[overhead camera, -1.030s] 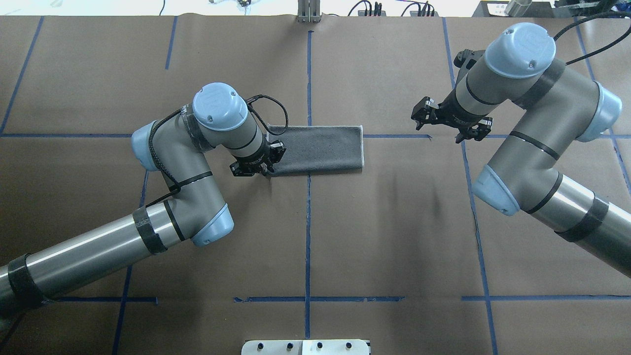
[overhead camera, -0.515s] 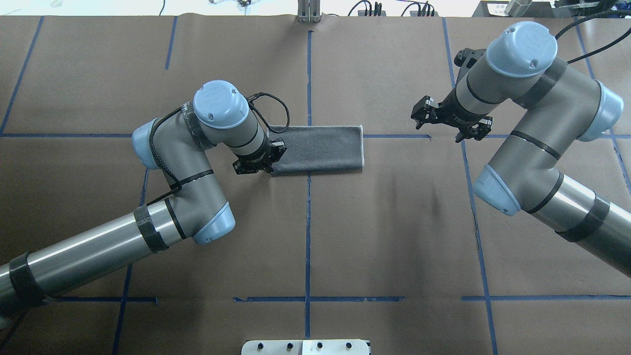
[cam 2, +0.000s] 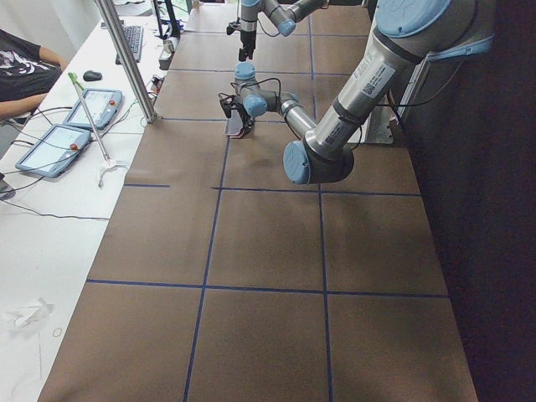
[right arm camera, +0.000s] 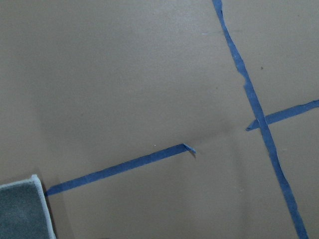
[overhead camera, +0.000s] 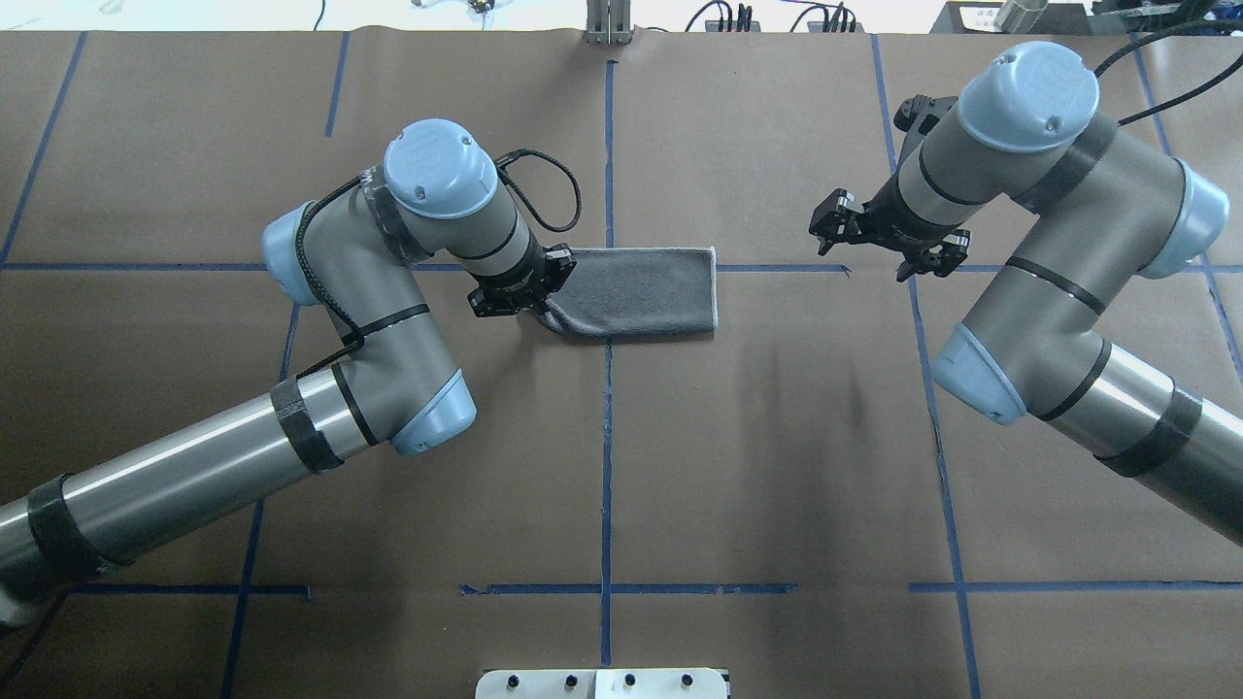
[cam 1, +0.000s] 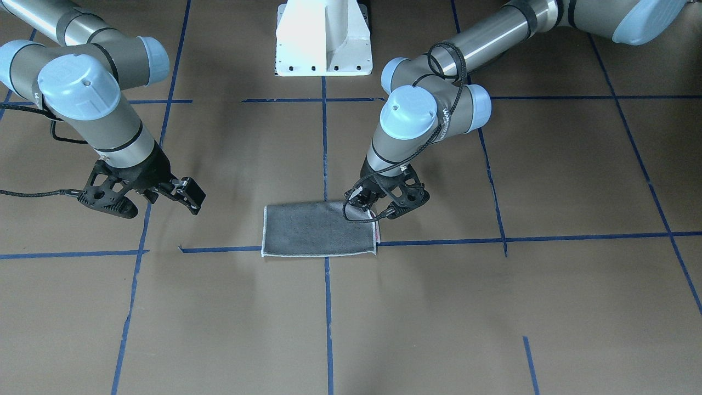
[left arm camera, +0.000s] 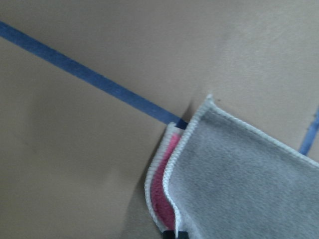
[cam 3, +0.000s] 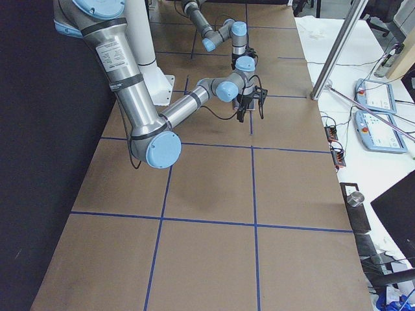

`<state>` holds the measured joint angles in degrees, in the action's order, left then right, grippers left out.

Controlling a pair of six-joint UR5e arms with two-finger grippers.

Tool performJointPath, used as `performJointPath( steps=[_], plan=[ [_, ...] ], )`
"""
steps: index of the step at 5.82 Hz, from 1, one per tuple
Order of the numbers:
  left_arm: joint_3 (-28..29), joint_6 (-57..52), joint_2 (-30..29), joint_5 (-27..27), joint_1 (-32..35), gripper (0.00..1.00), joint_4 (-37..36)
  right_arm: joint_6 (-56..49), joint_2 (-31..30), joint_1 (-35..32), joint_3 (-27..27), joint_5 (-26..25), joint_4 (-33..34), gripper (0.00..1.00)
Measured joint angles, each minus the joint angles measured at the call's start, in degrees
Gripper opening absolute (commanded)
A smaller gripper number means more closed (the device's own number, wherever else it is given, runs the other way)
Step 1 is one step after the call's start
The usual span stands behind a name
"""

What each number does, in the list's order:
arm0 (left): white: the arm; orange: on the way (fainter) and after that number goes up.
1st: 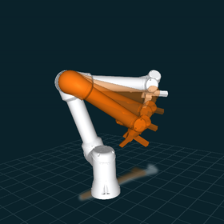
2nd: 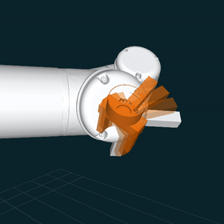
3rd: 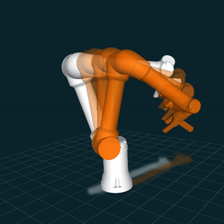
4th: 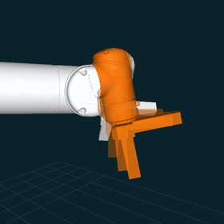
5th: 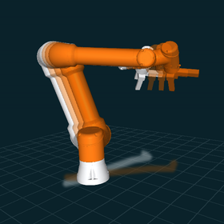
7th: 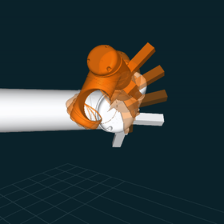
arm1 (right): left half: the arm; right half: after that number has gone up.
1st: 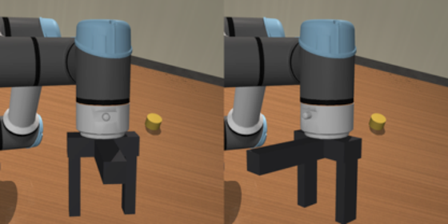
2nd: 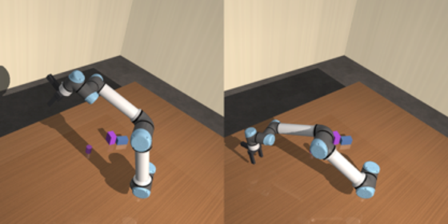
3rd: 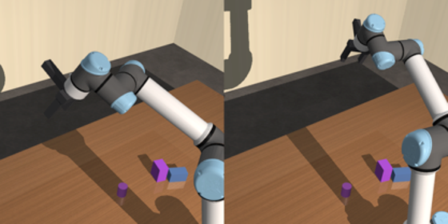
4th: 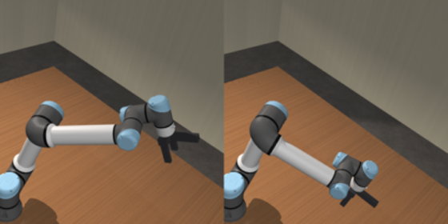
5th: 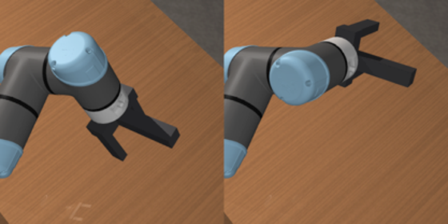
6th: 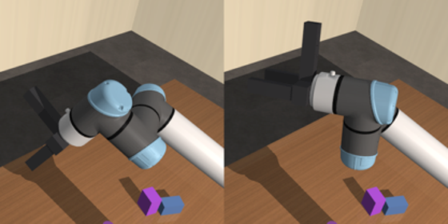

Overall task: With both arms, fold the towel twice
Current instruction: 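Lift the strip end with the left gripper and fold it over the other end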

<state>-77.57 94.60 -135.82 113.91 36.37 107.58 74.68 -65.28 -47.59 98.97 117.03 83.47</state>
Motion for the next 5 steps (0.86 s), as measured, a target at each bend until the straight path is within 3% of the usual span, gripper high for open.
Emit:
performJointPath(
  steps=[2, 5],
  plan=[
    [1.9, -3.0, -5.4, -0.2, -0.1, 0.00, -4.7, -0.8, -0.7, -0.3, 2.3, 0.9, 2.2, 1.00],
    [11.8, -10.8, -15.5, -1.2, -0.7, 0.00, -7.9, -8.6, -5.4, -2.9, 5.6, 2.4, 2.9, 1.00]
  ],
)
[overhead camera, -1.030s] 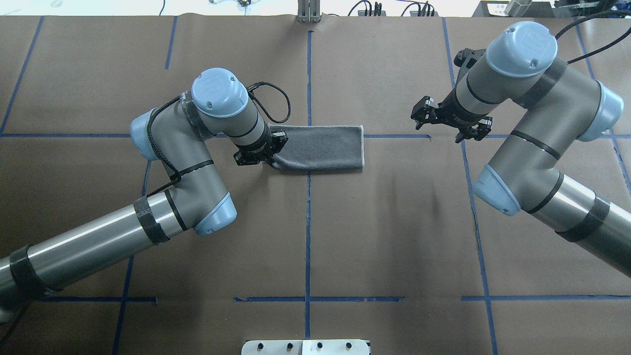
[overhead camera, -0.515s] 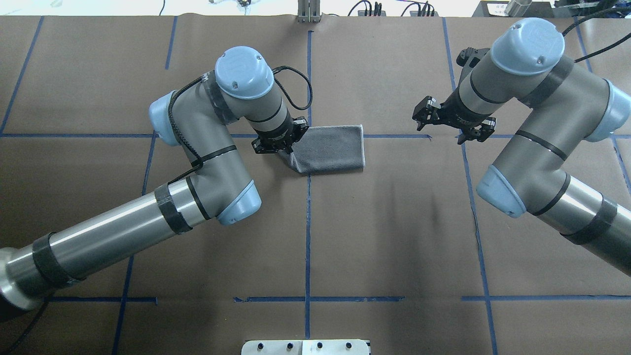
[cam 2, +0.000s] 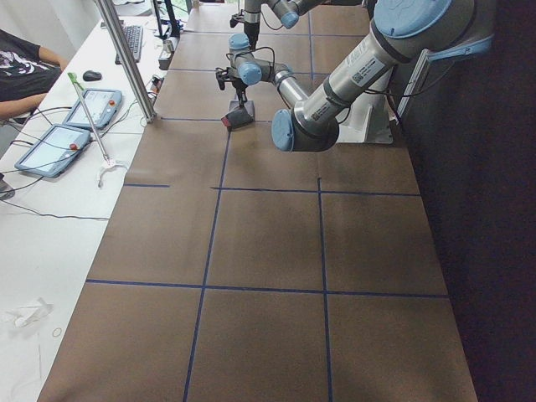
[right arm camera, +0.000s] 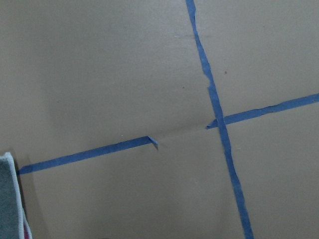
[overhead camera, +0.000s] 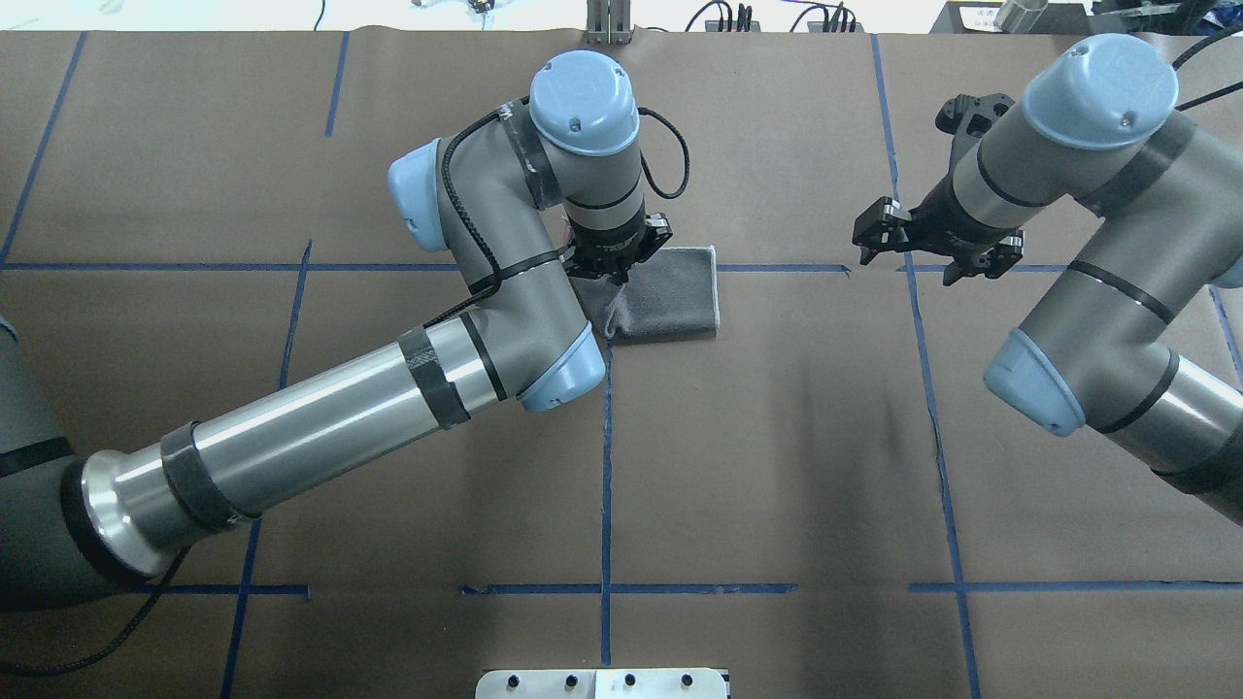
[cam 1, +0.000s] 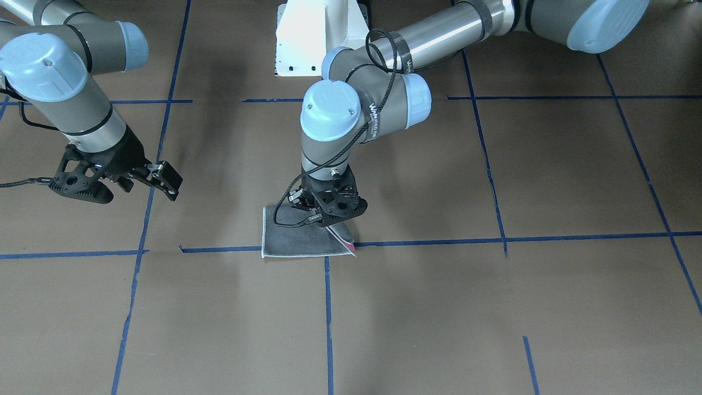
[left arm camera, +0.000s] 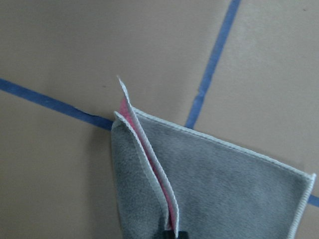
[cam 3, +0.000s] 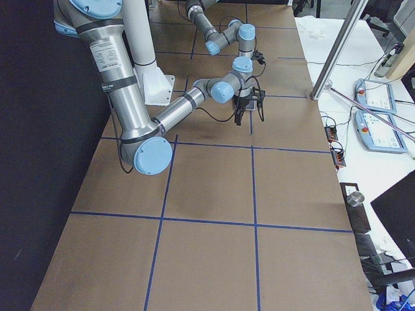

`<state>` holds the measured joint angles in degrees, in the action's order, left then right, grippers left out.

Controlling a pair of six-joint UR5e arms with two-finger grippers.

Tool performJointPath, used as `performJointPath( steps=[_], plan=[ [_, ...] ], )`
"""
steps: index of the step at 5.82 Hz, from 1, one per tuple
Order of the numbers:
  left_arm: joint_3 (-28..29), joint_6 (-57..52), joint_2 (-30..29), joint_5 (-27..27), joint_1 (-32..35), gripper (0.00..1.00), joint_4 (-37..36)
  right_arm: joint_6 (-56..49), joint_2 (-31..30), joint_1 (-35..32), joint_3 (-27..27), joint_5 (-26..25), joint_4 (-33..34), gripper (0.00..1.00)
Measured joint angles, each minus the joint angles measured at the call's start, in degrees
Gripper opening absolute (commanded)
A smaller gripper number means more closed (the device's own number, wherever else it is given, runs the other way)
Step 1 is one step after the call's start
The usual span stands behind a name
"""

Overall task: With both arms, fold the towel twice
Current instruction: 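Lift the strip end with the left gripper and fold it over the other end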

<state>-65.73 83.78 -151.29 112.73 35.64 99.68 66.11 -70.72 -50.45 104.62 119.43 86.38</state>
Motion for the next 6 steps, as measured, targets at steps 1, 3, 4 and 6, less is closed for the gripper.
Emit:
performJointPath(
  steps=[1, 3, 4, 6],
  plan=[
    [3.1, -2.2, -2.6, -1.5, -0.6, 0.00, 0.0, -2.3, -1.5, -1.4, 0.7, 1.4, 0.0, 1.00],
    [8.2, -4.2, -6.9, -4.5, -2.8, 0.00, 0.6, -4.2, -3.0, -2.8, 1.4, 2.7, -0.1, 1.00],
    [9.6, -5.7, -7.8, -6.4, -3.8, 0.00, 1.8, -4.4, -3.2, -2.9, 1.4, 2.9, -0.1, 1.00],
    [13.4, -7.4, -8.9, -8.0, -4.8, 0.00, 7.1, -4.3, -3.3, -3.0, 2.0, 2.9, -0.1, 1.00]
  ],
)
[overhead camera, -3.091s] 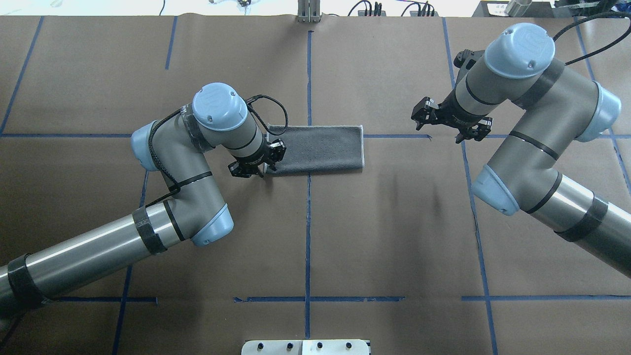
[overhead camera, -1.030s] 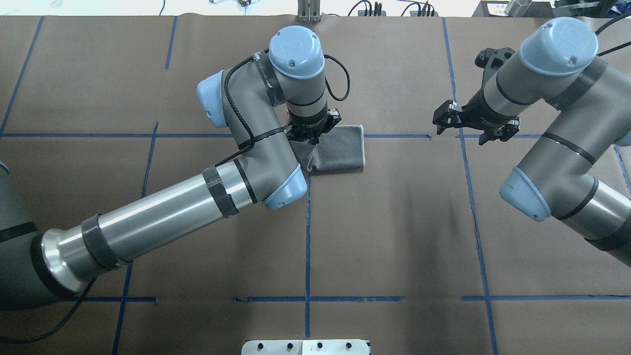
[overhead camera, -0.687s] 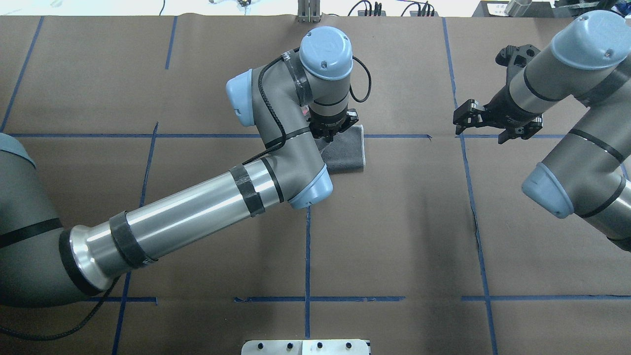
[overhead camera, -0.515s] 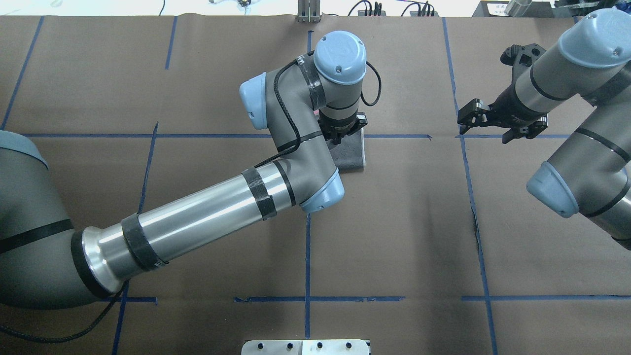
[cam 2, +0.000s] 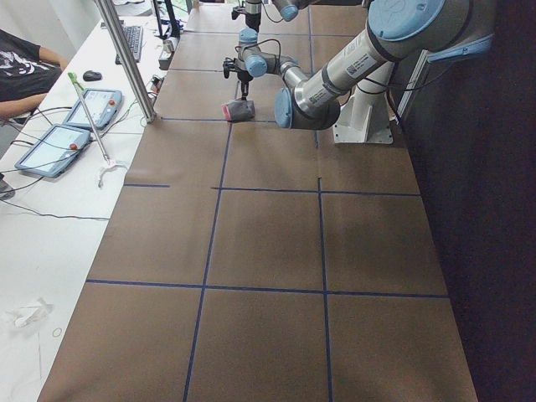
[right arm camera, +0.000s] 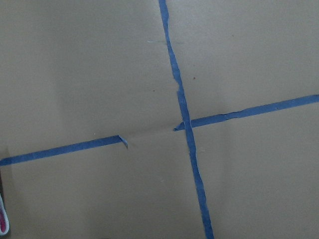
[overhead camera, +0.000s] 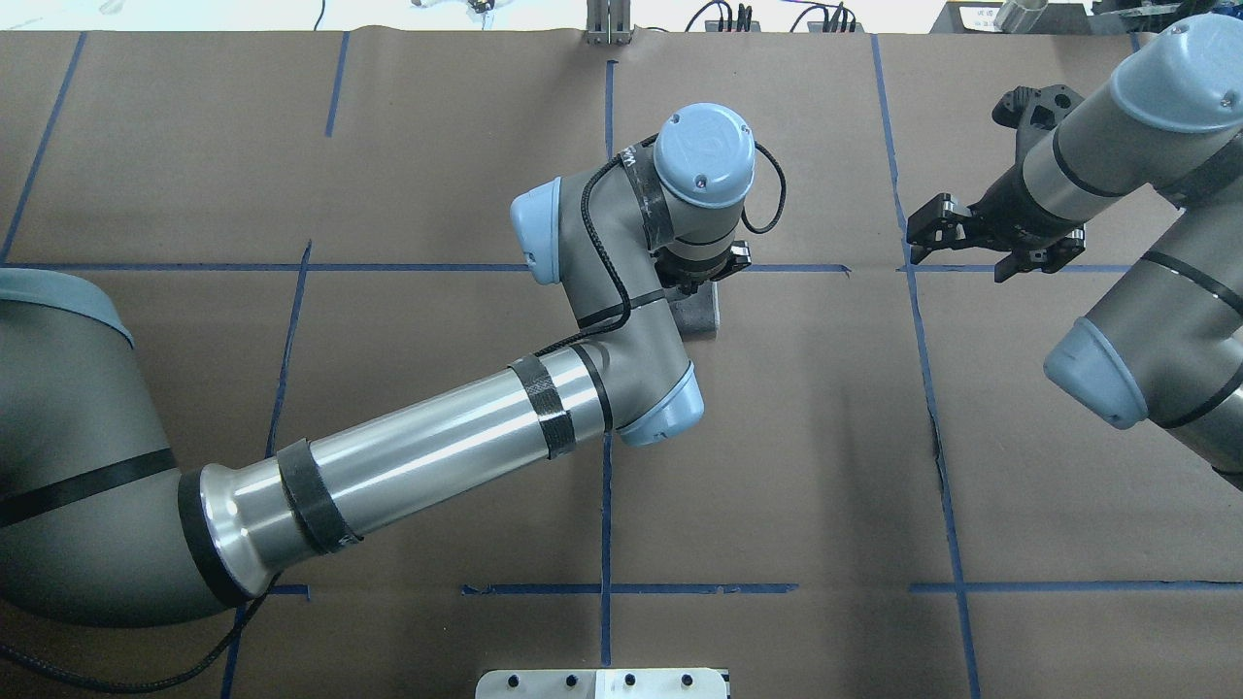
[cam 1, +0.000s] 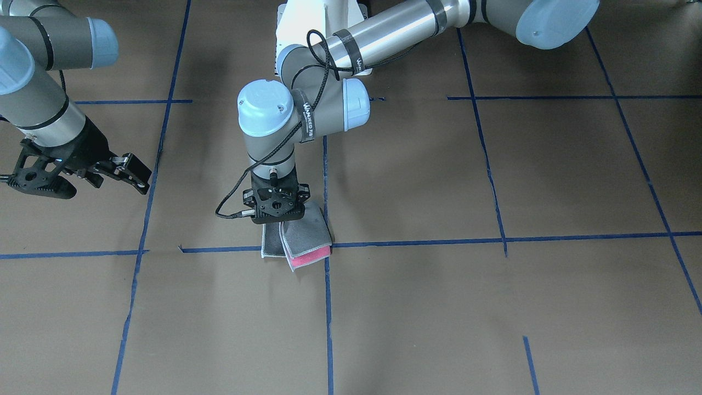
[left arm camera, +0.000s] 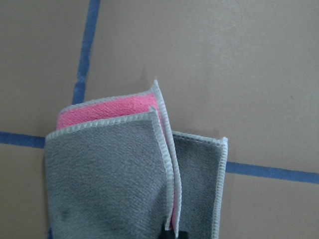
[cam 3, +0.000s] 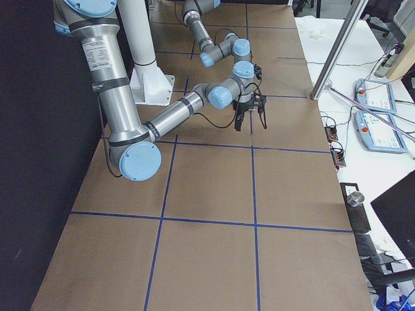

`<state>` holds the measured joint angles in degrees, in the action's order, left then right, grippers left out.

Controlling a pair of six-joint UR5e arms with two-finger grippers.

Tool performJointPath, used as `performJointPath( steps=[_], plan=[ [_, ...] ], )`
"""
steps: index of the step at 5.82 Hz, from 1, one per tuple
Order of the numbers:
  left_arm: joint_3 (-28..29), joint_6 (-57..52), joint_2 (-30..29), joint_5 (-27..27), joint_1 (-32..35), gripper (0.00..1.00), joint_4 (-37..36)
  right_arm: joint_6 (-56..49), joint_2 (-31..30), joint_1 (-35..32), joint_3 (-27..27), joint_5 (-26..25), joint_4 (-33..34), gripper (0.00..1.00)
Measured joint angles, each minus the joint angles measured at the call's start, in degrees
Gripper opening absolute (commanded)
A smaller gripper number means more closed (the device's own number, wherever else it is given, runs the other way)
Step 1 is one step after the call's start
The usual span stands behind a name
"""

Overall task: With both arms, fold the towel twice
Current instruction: 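Lift the strip end with the left gripper and fold it over the other end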

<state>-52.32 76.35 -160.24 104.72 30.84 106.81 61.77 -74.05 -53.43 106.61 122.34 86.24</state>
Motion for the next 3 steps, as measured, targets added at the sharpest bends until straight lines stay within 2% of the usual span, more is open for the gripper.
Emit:
performJointPath(
  steps=[3],
  plan=[
    [1.2, -2.9, -0.8, -0.6, -1.2, 0.00, 3.9, 0.1, 0.5, -0.1, 1.1, -0.3, 0.0, 1.00]
  ],
)
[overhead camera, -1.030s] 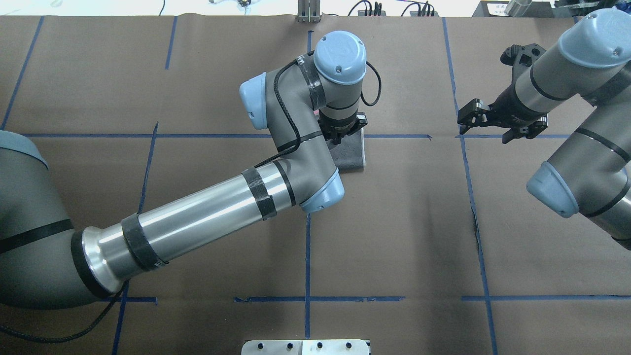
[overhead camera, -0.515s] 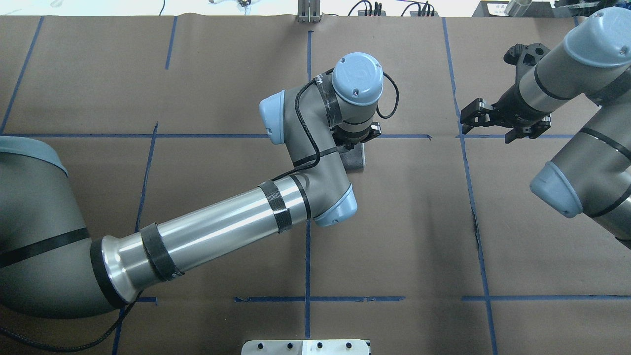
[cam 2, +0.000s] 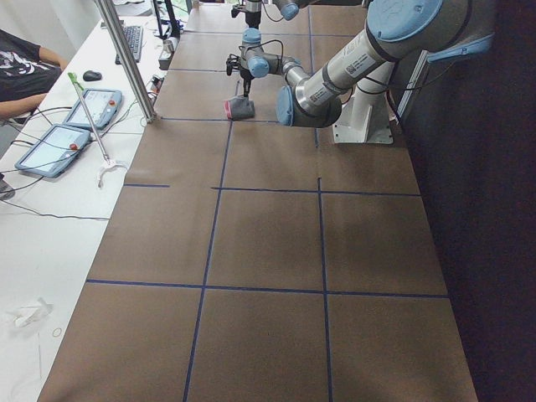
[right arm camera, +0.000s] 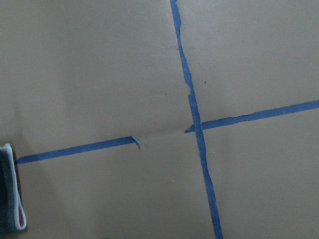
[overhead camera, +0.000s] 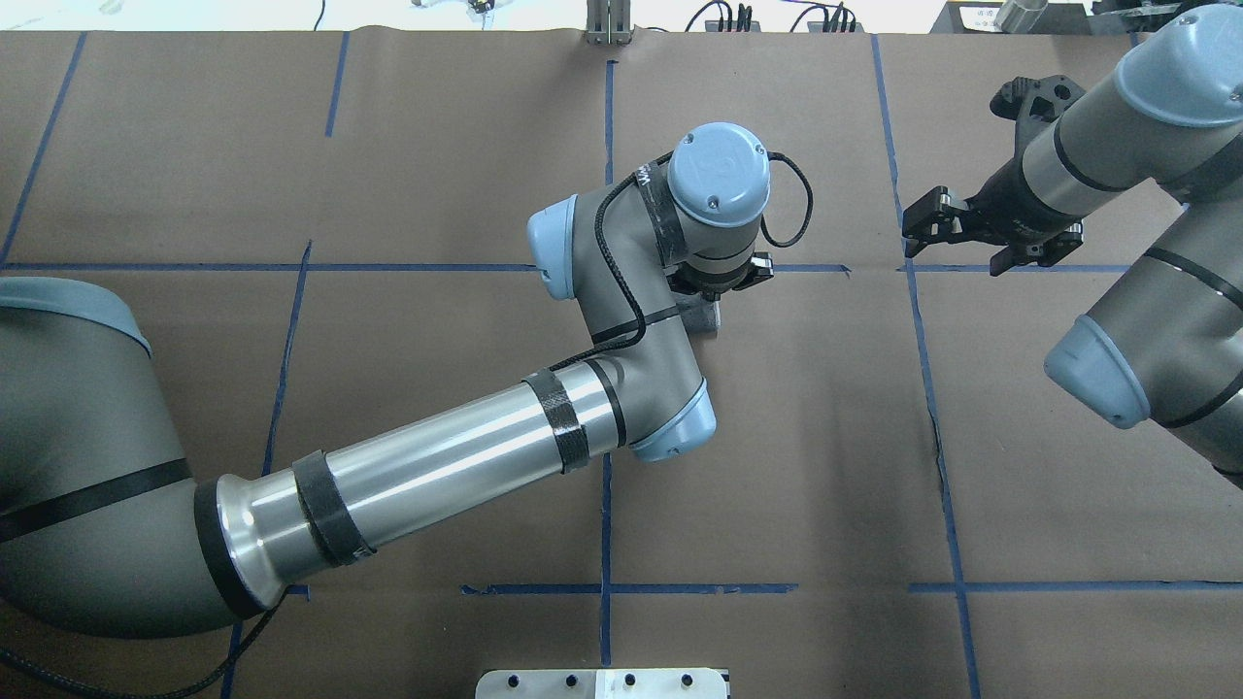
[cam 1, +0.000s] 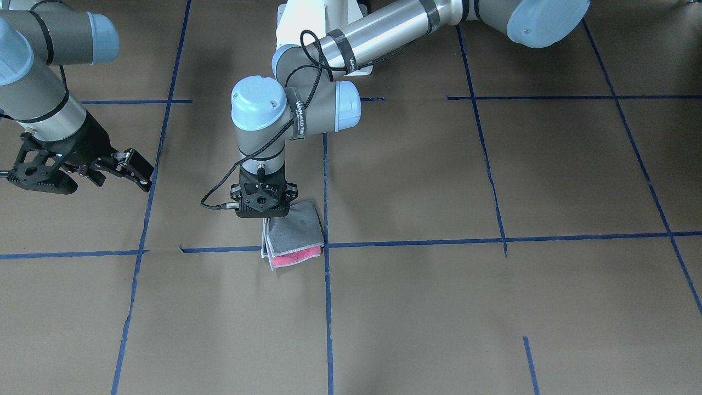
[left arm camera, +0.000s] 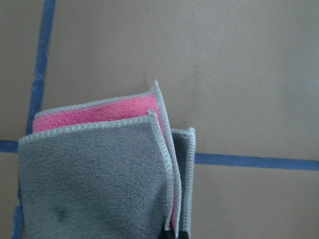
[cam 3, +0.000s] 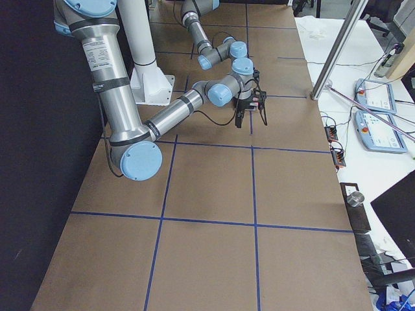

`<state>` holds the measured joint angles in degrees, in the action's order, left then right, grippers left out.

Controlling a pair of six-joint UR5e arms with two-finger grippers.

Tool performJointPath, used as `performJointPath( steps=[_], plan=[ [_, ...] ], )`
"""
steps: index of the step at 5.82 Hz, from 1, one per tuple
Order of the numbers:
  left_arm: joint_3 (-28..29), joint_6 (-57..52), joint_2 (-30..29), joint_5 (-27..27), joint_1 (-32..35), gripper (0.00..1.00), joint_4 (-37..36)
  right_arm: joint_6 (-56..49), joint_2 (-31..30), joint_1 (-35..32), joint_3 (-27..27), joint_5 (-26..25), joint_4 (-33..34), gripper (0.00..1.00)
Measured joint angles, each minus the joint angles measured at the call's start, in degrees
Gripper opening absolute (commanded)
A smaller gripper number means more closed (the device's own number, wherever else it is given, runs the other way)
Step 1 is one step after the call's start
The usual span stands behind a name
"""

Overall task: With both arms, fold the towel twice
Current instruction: 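Lift the strip end with the left gripper and fold it over the other end, then release the folded towel and raise the left gripper away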

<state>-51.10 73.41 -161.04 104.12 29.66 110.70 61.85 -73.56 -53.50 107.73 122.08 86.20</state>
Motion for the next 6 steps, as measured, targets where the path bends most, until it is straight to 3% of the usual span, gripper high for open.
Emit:
performJointPath(
  steps=[1, 2, 3, 5, 6],
  plan=[
    [-0.1, -1.8, 0.1, 0.0, -0.3, 0.13, 0.3, 0.0, 0.1, 0.0, 0.1, -0.1, 0.0, 1.00],
    [-0.3, -3.2, 0.3, 0.1, -0.4, 0.79, 0.3, 0.0, 0.1, 0.1, 0.1, -0.3, 0.0, 1.00],
    [-0.5, -3.8, 0.4, 0.3, -0.3, 1.00, 0.3, 0.0, 0.1, 0.1, 0.0, -0.4, 0.1, 1.00],
    [-3.6, -4.0, 3.0, 1.5, 1.5, 1.00, -0.1, 0.0, 0.1, 0.2, -0.3, -0.6, 0.1, 1.00],
    [-9.2, -4.0, 7.0, 4.6, 3.4, 1.00, -0.6, 0.0, 0.2, 0.3, -0.3, -0.6, 0.1, 1.00]
  ],
)
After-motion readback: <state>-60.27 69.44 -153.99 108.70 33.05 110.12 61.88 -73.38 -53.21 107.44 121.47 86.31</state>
